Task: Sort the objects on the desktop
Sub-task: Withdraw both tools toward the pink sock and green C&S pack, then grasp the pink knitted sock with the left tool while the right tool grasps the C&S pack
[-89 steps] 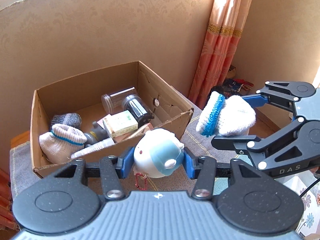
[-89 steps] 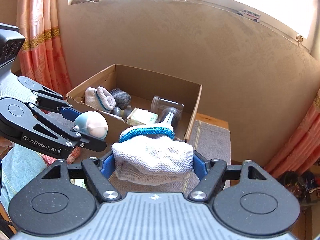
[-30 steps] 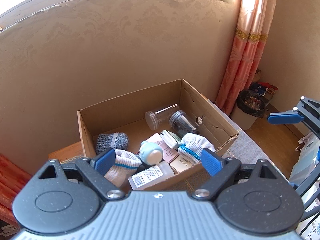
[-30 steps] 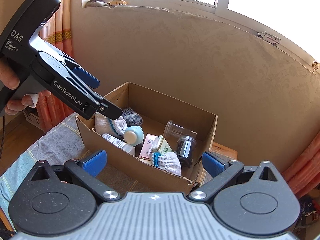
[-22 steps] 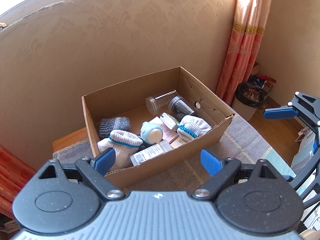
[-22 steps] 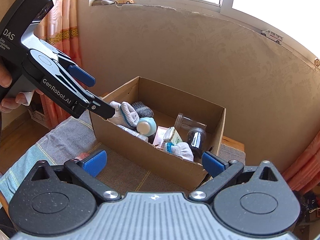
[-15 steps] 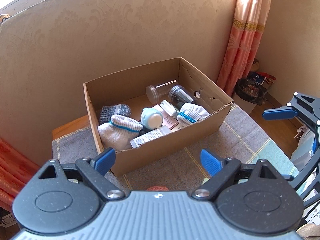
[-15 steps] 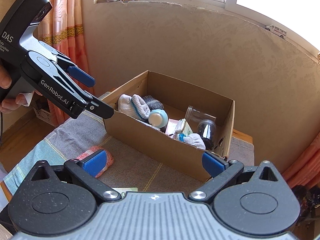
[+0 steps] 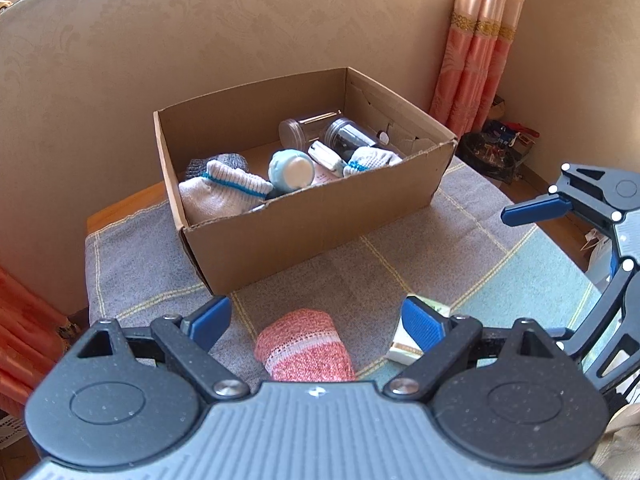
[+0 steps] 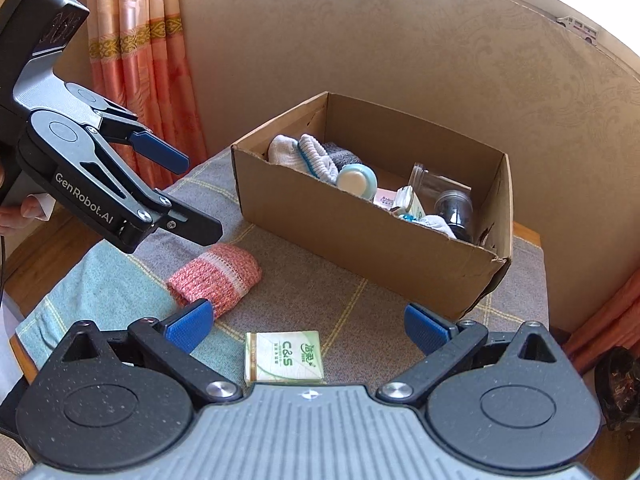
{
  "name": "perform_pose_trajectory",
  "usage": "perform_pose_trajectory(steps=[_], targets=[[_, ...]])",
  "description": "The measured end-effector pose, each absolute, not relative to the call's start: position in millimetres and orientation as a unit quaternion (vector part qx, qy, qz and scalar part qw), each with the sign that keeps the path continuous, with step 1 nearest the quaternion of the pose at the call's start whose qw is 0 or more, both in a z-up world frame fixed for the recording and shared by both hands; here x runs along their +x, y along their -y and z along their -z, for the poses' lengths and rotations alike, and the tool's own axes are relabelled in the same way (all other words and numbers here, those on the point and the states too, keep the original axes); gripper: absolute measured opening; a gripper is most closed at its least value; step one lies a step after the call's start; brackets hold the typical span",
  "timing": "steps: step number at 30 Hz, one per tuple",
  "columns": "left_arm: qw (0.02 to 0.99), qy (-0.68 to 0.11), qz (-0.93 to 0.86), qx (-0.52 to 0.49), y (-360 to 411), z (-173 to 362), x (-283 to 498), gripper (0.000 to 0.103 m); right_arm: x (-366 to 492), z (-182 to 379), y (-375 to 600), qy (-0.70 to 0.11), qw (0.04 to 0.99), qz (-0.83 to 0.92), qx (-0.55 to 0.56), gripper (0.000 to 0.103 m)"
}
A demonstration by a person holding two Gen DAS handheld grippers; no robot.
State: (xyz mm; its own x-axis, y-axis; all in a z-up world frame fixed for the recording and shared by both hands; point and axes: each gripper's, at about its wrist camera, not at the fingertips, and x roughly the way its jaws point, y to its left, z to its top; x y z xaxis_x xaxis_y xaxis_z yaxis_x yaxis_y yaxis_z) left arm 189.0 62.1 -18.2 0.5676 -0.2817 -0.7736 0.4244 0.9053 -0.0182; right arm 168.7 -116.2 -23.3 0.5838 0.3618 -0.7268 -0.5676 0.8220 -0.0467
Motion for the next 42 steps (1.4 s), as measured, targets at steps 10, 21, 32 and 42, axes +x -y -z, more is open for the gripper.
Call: perform_pose_trajectory(steps=[10, 21, 32, 42], targets=[[0.862, -0.437, 0.227, 0.122, -68.3, 52.8, 184.1, 0.092, 169.4, 60.2, 107.9, -0.411, 0.859, -0.273, -0.135, 0.103], [0.824, -0.442, 0.279, 0.219, -60.3, 78.1, 184.0, 0.092, 183.5, 93.0, 97.2, -0.439, 0.846, -0.257, -0.159, 0.103], [0.814, -0.421, 0.315, 0.247, -61.8, 87.3, 196.5, 0.092, 191.3, 115.6, 85.0, -0.453, 0.838, -0.251, -0.173, 0.103], [0.809, -0.425, 0.341, 0.221, -64.9, 105.8, 207.8, 0.092, 199.9, 122.4, 87.4, -0.463, 0.835, -0.248, -0.162, 0.103]])
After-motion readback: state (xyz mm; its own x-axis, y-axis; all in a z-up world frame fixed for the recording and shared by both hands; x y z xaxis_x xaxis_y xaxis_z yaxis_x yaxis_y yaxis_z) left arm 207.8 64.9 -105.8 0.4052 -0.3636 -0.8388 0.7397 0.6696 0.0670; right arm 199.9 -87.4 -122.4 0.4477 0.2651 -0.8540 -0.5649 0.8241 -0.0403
